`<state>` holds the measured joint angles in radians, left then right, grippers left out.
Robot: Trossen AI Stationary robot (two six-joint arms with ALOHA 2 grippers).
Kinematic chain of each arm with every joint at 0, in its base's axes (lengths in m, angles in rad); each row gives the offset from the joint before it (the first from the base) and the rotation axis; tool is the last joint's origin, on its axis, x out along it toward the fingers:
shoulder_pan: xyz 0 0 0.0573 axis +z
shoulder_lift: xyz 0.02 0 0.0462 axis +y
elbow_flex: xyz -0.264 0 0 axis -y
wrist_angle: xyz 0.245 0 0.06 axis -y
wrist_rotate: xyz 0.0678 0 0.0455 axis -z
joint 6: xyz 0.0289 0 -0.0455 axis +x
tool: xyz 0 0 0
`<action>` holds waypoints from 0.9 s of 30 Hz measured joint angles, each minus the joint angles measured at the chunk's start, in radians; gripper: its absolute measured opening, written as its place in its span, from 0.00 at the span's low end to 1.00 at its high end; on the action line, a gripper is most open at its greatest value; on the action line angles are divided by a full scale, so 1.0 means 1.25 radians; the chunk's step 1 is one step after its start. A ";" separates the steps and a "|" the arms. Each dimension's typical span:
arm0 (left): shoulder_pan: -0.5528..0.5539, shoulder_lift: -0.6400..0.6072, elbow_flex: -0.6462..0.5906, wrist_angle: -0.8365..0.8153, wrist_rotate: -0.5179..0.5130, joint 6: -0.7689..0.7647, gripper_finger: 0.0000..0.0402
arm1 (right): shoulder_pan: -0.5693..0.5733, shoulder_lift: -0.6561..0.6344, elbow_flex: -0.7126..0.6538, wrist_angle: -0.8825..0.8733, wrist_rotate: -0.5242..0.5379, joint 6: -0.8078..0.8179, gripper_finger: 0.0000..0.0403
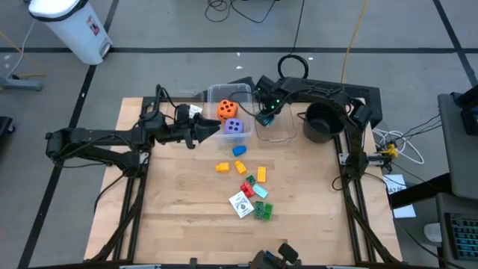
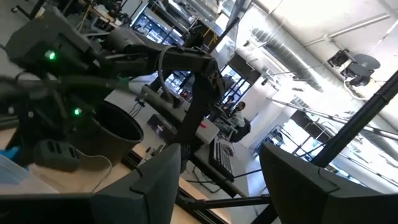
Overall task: Pick & Place Toys
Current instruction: Put the light blue game piece into the right transparent bin
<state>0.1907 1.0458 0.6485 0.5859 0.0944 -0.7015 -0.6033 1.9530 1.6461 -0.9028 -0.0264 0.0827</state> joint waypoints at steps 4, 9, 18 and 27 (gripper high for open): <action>0.000 0.000 0.000 -0.007 0.000 0.000 0.56 | 0.014 -0.002 -0.004 -0.003 0.000 -0.007 0.31; 0.000 0.000 0.000 -0.020 0.000 -0.001 0.56 | 0.024 0.000 -0.031 -0.006 -0.002 0.010 0.31; 0.000 0.000 0.000 -0.026 0.000 0.003 0.56 | 0.029 -0.001 -0.088 0.011 -0.024 0.081 0.31; 0.000 0.000 0.000 -0.029 0.000 0.002 0.56 | 0.029 -0.001 -0.090 0.036 -0.022 0.092 0.31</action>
<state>0.1905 1.0458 0.6483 0.5499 0.0944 -0.6990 -0.5674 1.9522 1.5341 -0.8577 -0.0540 0.1978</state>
